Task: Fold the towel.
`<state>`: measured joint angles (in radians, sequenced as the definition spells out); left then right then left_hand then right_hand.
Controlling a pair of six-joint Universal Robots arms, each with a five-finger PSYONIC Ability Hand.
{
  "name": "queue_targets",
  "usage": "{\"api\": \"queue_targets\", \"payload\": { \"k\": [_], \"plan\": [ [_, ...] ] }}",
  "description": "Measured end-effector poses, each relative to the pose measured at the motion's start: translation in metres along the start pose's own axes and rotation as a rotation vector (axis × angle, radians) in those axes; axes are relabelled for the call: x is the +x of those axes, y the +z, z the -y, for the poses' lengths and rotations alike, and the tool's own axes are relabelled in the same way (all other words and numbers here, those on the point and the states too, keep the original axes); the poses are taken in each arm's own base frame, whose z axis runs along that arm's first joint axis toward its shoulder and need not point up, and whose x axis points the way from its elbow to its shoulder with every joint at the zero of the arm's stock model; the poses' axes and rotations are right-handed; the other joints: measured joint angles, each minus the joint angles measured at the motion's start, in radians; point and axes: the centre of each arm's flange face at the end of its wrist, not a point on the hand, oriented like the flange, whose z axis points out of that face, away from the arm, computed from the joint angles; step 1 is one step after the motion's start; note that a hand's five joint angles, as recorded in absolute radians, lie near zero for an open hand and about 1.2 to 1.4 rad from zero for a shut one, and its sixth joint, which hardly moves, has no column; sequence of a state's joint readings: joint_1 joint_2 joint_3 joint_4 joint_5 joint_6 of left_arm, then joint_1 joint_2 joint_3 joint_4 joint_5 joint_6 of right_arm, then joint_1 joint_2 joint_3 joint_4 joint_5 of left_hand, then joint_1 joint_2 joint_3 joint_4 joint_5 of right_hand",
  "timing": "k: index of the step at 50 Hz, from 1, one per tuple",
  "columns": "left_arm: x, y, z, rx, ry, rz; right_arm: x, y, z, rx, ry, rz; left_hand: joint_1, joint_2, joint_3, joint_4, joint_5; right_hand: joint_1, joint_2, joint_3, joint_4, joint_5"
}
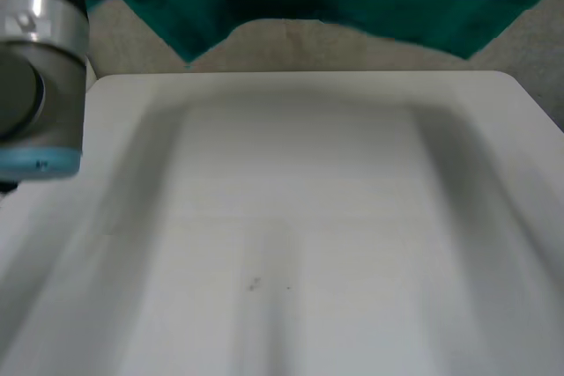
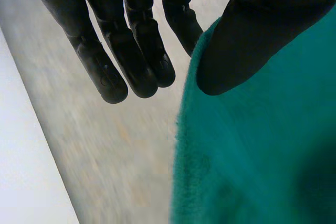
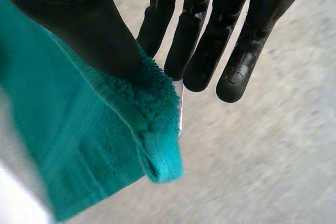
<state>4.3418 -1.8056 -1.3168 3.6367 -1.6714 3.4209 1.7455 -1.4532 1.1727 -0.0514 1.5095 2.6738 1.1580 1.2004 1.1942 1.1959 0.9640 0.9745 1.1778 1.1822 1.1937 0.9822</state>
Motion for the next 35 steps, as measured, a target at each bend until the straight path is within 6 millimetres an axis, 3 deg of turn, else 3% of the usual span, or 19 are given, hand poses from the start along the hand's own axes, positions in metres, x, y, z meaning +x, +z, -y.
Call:
{"api": "queue_targets", "payload": {
  "k": [5, 8, 9, 10, 13, 14, 17, 21, 22, 28, 29, 32, 34, 35],
  "plan": [
    [0.002, -0.023, -0.035, -0.136, 0.015, -0.03, -0.018, -0.012, -0.029, -0.095, 0.007, 0.068, 0.0, 0.0, 0.0, 0.0, 0.0, 0.0, 0.0, 0.0, 0.0, 0.0],
    [0.006, -0.046, -0.065, -0.249, 0.028, -0.066, -0.036, -0.025, -0.061, -0.194, 0.017, 0.139, 0.0, 0.0, 0.0, 0.0, 0.0, 0.0, 0.0, 0.0, 0.0, 0.0],
    [0.006, -0.046, -0.065, -0.249, 0.028, -0.066, -0.036, -0.025, -0.061, -0.194, 0.017, 0.139, 0.0, 0.0, 0.0, 0.0, 0.0, 0.0, 0.0, 0.0, 0.0, 0.0],
    [0.01, -0.058, -0.078, -0.299, 0.032, -0.089, -0.039, -0.027, -0.067, -0.214, 0.019, 0.154, 0.0, 0.0, 0.0, 0.0, 0.0, 0.0, 0.0, 0.0, 0.0, 0.0],
    [0.02, -0.083, -0.111, -0.413, 0.038, -0.151, -0.068, -0.045, -0.118, -0.367, 0.04, 0.26, 0.0, 0.0, 0.0, 0.0, 0.0, 0.0, 0.0, 0.0, 0.0, 0.0],
    [0.02, -0.083, -0.111, -0.413, 0.038, -0.151, -0.068, -0.045, -0.118, -0.367, 0.04, 0.26, 0.0, 0.0, 0.0, 0.0, 0.0, 0.0, 0.0, 0.0, 0.0, 0.0],
    [0.029, -0.11, -0.144, -0.533, 0.045, -0.212, -0.092, -0.061, -0.161, -0.505, 0.057, 0.346, 0.0, 0.0, 0.0, 0.0, 0.0, 0.0, 0.0, 0.0, 0.0, 0.0],
    [0.031, -0.121, -0.154, -0.581, 0.049, -0.232, -0.1, -0.069, -0.176, -0.559, 0.055, 0.378, 0.0, 0.0, 0.0, 0.0, 0.0, 0.0, 0.0, 0.0, 0.0, 0.0],
    [0.032, -0.136, -0.163, -0.642, 0.059, -0.252, -0.108, -0.08, -0.189, -0.626, 0.032, 0.425, 0.0, 0.0, 0.0, 0.0, 0.0, 0.0, 0.0, 0.0, 0.0, 0.0],
    [0.028, -0.16, -0.161, -0.747, 0.108, -0.288, -0.108, -0.101, -0.189, -0.712, -0.073, 0.518, 0.0, 0.0, 0.0, 0.0, 0.0, 0.0, 0.0, 0.0, 0.0, 0.0],
    [0.021, -0.176, -0.149, -0.823, 0.169, -0.318, -0.101, -0.12, -0.178, -0.755, -0.187, 0.593, 0.0, 0.0, 0.0, 0.0, 0.0, 0.0, 0.0, 0.0, 0.0, 0.0],
    [0.009, -0.2, -0.125, -0.945, 0.269, -0.369, -0.091, -0.139, -0.165, -0.781, -0.313, 0.657, 0.0, 0.0, 0.0, 0.0, 0.0, 0.0, 0.0, 0.0, 0.0, 0.0],
    [0.009, -0.2, -0.125, -0.945, 0.269, -0.369, -0.091, -0.139, -0.165, -0.781, -0.313, 0.657, 0.0, 0.0, 0.0, 0.0, 0.0, 0.0, 0.0, 0.0, 0.0, 0.0],
    [0.004, -0.212, -0.112, -0.997, 0.311, -0.395, -0.082, -0.152, -0.156, -0.79, -0.403, 0.695, 0.0, 0.0, 0.0, 0.0, 0.0, 0.0, 0.0, 0.0, 0.0, 0.0]
  ]
}}
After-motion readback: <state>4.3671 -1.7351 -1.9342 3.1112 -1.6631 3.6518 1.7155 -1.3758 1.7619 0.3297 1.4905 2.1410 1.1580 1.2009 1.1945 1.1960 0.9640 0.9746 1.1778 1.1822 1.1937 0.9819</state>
